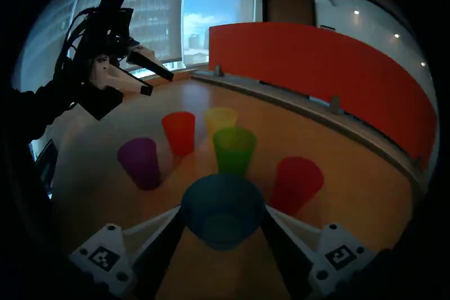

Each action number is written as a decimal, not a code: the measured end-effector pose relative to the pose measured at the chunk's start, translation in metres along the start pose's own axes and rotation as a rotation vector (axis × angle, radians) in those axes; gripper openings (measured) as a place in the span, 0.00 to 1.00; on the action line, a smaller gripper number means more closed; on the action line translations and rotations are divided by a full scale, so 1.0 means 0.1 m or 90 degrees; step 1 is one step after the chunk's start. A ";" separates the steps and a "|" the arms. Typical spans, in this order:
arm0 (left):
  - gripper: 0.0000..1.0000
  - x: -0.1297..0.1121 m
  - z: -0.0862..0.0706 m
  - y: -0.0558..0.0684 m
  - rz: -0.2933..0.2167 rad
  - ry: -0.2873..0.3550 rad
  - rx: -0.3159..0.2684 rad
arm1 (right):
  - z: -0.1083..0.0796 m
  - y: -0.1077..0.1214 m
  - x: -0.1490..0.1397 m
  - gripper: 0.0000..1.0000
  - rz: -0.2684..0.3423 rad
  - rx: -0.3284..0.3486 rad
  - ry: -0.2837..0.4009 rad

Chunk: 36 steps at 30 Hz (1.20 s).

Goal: Pour water

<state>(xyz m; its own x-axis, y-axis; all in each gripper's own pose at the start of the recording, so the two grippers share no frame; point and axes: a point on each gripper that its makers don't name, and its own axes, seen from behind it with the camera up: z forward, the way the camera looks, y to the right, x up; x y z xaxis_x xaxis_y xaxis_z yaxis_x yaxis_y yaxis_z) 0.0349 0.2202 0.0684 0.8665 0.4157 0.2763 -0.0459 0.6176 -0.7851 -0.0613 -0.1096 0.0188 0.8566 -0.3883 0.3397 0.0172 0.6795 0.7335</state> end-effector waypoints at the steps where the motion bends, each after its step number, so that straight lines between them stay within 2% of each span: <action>1: 0.89 0.00 0.01 0.00 0.000 -0.002 -0.002 | -0.02 0.01 0.04 0.91 0.000 -0.001 0.008; 11: 0.89 -0.08 0.10 0.04 0.002 -0.034 -0.008 | -0.23 0.10 0.39 0.91 0.004 -0.022 0.084; 21: 0.89 -0.12 0.21 0.06 0.002 -0.056 -0.014 | -0.42 0.19 0.63 0.91 0.004 -0.044 0.135; 27: 0.89 -0.15 0.29 0.09 -0.009 -0.067 -0.022 | -0.52 0.23 0.74 0.91 0.000 -0.052 0.159; 36: 0.89 -0.15 0.35 0.10 -0.001 -0.072 -0.026 | -0.63 0.20 0.90 0.91 -0.006 -0.056 0.201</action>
<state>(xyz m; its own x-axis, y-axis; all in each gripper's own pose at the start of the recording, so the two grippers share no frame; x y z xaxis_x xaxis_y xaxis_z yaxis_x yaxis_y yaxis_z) 0.0043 0.2431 0.0757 0.8047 0.4892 0.3363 -0.0223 0.5911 -0.8063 0.0487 -0.0915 0.0272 0.9737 -0.1911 0.1237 0.0578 0.7332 0.6775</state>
